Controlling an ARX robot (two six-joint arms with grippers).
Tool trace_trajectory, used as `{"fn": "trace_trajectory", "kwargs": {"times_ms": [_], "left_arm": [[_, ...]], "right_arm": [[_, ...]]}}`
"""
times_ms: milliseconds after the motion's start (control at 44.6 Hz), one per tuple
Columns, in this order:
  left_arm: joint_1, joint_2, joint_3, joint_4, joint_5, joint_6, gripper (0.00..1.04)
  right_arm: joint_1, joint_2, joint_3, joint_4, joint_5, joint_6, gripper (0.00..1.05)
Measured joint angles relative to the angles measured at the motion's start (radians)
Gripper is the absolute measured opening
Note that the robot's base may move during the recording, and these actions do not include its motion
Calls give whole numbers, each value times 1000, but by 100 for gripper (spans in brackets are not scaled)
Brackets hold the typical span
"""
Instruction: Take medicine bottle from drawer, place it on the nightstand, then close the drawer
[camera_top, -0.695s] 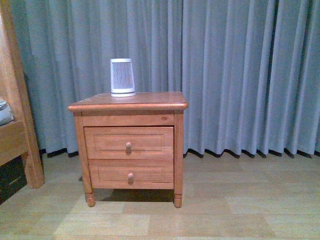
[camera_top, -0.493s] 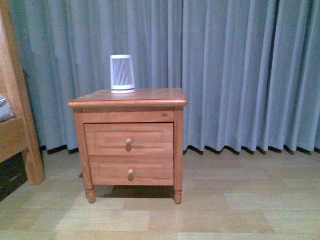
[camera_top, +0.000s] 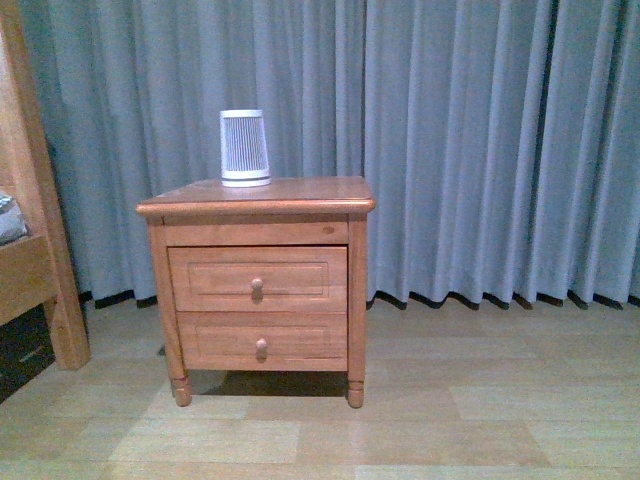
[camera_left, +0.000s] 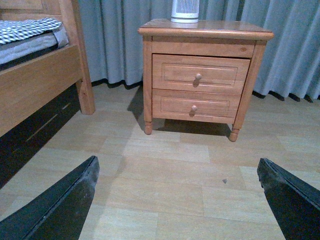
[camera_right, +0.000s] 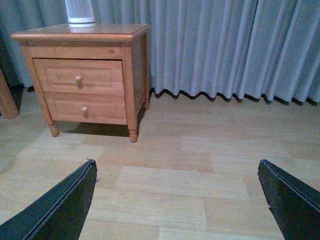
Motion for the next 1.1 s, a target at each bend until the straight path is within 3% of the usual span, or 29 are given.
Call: {"fn": "trace_trajectory", "kwargs": {"times_ms": [1098], "left_arm": [[0,0,0,0,0,2,98]], "right_arm": [[0,0,0,0,0,0,98]]}}
